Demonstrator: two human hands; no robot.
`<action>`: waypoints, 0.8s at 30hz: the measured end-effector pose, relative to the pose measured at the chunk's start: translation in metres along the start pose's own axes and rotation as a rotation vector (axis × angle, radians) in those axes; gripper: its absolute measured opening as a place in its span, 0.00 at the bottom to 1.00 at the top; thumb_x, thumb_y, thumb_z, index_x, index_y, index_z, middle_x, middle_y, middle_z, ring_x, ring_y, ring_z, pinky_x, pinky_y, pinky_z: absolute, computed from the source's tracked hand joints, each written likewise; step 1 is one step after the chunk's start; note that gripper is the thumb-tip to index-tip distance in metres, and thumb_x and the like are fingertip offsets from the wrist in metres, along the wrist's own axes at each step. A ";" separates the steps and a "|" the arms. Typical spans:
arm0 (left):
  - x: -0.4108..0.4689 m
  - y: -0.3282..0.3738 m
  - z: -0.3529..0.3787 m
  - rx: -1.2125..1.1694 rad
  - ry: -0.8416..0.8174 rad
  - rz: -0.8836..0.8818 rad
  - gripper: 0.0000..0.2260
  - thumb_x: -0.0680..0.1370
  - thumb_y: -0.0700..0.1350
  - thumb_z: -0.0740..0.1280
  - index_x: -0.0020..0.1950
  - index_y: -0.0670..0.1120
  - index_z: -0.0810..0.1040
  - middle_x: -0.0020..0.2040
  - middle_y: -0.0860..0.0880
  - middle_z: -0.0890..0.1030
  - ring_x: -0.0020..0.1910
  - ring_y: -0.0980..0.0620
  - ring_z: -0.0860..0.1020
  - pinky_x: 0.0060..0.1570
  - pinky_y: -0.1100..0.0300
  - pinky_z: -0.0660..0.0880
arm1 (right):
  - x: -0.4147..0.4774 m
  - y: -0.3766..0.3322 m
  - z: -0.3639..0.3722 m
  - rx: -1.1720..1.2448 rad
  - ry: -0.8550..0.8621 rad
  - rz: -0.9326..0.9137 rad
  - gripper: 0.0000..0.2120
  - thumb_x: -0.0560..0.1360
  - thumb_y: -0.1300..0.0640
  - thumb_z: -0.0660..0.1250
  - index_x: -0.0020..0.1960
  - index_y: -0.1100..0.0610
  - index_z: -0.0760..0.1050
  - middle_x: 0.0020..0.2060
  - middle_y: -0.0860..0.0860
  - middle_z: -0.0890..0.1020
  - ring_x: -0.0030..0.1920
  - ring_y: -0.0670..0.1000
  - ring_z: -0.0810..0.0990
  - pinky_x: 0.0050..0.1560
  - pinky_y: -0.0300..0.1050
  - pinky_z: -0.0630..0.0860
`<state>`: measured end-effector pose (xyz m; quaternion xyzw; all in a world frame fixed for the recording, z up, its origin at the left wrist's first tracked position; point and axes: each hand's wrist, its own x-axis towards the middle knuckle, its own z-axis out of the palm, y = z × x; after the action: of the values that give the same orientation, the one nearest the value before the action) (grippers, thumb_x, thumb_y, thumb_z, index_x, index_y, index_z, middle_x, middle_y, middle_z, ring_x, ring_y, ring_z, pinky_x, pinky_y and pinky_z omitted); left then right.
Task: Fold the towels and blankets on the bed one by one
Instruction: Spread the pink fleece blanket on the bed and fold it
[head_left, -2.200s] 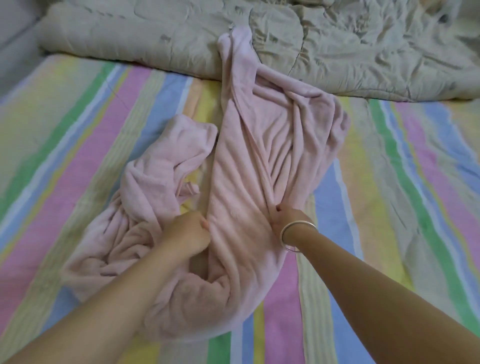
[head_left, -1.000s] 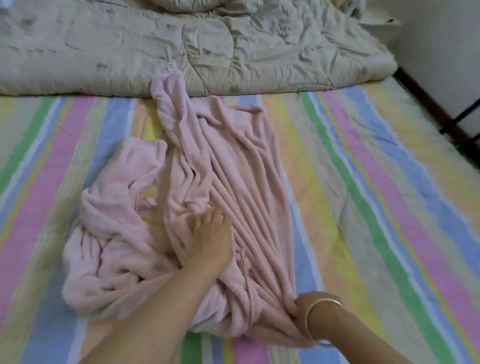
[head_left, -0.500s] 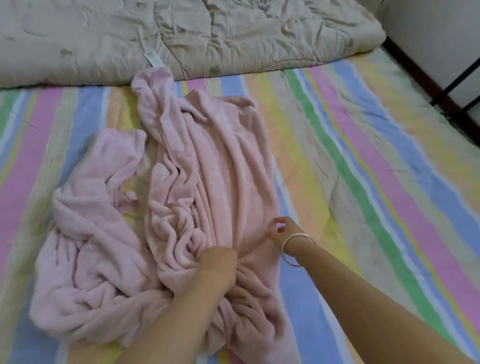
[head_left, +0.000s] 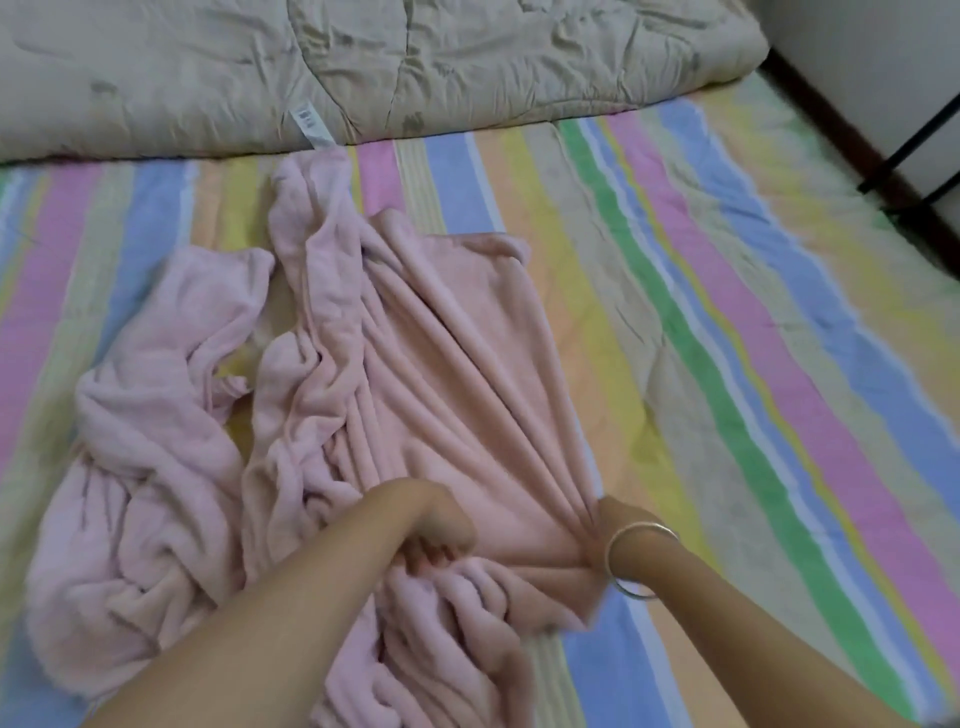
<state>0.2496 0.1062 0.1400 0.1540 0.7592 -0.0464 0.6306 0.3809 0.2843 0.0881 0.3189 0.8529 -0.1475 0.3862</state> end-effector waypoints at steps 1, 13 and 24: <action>0.003 0.007 0.002 -0.020 0.104 0.043 0.09 0.77 0.43 0.60 0.44 0.41 0.78 0.43 0.41 0.83 0.34 0.47 0.81 0.38 0.61 0.75 | -0.007 0.008 0.001 -0.122 -0.094 -0.058 0.10 0.75 0.50 0.63 0.52 0.55 0.75 0.48 0.53 0.80 0.49 0.57 0.79 0.47 0.42 0.72; 0.040 0.060 0.011 -0.257 0.740 0.340 0.17 0.76 0.45 0.61 0.66 0.50 0.72 0.64 0.49 0.74 0.63 0.47 0.74 0.61 0.54 0.71 | 0.007 0.007 -0.024 0.100 -0.352 -0.126 0.21 0.74 0.45 0.68 0.59 0.60 0.76 0.42 0.54 0.84 0.38 0.52 0.79 0.45 0.46 0.78; 0.123 0.111 -0.028 -0.440 1.074 0.046 0.36 0.69 0.67 0.64 0.72 0.50 0.64 0.64 0.47 0.74 0.63 0.46 0.74 0.59 0.52 0.73 | 0.144 -0.040 -0.124 1.099 0.066 -0.287 0.25 0.76 0.65 0.62 0.72 0.58 0.64 0.58 0.54 0.78 0.52 0.55 0.80 0.51 0.47 0.78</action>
<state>0.2365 0.2400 0.0392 0.0380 0.9610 0.2108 0.1749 0.2129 0.3779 0.0610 0.3583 0.6971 -0.6106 0.1127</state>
